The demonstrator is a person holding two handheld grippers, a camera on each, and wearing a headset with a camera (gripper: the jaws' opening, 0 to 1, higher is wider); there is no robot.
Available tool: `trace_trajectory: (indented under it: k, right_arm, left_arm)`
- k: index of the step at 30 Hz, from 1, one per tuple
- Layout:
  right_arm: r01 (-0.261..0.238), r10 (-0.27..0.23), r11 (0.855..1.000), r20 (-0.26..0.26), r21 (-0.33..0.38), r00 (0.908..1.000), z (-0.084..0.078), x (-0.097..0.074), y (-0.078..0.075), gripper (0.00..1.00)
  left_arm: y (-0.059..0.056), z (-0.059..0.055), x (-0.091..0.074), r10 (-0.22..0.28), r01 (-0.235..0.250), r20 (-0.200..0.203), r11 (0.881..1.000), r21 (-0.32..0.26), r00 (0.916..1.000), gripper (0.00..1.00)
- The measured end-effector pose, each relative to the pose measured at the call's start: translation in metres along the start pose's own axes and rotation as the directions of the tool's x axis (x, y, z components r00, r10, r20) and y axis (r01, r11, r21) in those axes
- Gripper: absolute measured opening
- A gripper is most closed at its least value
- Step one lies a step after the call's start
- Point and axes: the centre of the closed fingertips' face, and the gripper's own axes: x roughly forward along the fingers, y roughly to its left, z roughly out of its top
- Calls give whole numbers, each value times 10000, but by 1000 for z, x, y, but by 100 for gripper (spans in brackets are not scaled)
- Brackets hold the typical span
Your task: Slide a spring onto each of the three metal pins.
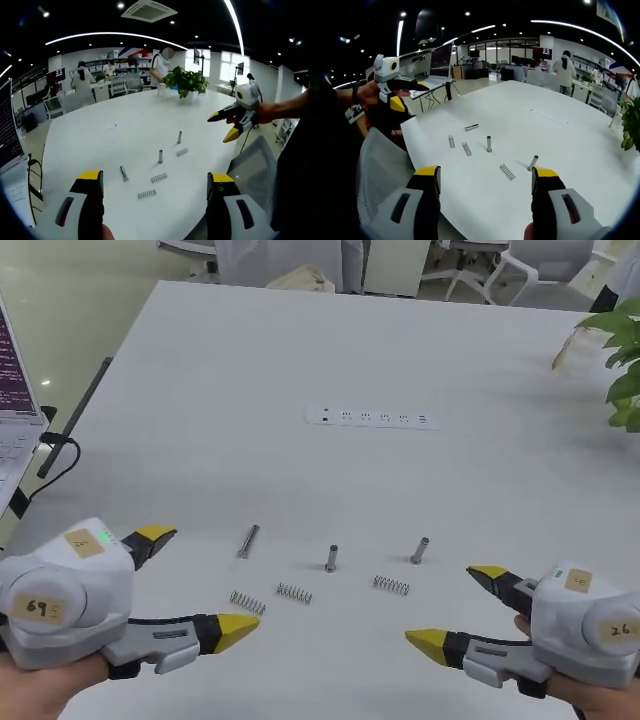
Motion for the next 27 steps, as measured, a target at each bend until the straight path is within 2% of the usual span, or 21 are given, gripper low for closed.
trace_trajectory:
  k: [12, 21, 27]
  right_arm:
    - [53, -54, 9998, 21, 208, 10000, 0, 0, 5, 73]
    - [249, -253, 9983, 61, 521, 9997, -3, -5, 4, 72]
    - [326, -329, 9972, 28, 667, 9995, -7, -7, 5, 72]
  left_arm:
    - [-1, 2, 1, -41, 41, 22, 10000, -29, 10000, 82]
    - [3, 4, 6, -162, 162, -64, 9999, 4, 9998, 82]
    - [5, 11, 8, -194, 195, 69, 9998, -17, 9998, 81]
